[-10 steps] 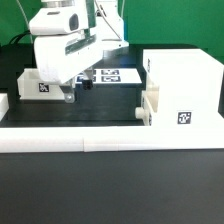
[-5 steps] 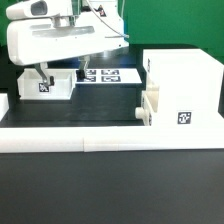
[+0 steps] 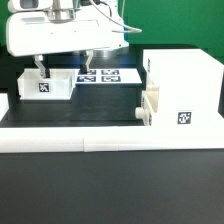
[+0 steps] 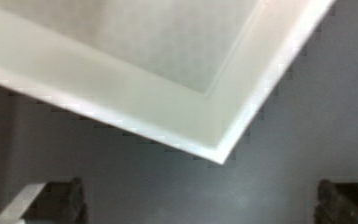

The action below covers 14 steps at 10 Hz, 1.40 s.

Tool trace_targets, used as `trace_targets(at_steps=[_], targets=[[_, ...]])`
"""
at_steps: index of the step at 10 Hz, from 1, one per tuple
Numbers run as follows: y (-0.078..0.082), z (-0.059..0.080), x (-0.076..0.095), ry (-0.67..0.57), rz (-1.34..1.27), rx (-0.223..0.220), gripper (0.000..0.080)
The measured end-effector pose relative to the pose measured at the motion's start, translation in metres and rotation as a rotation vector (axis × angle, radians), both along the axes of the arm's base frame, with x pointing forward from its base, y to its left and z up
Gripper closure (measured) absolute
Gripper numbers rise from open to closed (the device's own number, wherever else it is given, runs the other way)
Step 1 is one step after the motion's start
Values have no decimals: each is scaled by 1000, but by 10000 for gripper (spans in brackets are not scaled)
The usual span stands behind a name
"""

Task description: Assemble drawer

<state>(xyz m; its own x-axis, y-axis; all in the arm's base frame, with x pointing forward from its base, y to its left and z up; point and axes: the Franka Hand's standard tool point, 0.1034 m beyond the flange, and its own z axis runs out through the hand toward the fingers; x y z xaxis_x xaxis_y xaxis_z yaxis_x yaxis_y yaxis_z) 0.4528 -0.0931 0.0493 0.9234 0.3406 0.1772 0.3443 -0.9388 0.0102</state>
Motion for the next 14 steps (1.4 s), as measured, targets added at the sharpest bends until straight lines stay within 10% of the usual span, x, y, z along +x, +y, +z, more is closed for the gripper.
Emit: trace_targets(at_steps=[6, 9, 14], targets=[[12, 10, -27, 14, -143, 6, 150], [9, -9, -54, 39, -135, 6, 150], [10, -9, -53, 41, -142, 8, 150]])
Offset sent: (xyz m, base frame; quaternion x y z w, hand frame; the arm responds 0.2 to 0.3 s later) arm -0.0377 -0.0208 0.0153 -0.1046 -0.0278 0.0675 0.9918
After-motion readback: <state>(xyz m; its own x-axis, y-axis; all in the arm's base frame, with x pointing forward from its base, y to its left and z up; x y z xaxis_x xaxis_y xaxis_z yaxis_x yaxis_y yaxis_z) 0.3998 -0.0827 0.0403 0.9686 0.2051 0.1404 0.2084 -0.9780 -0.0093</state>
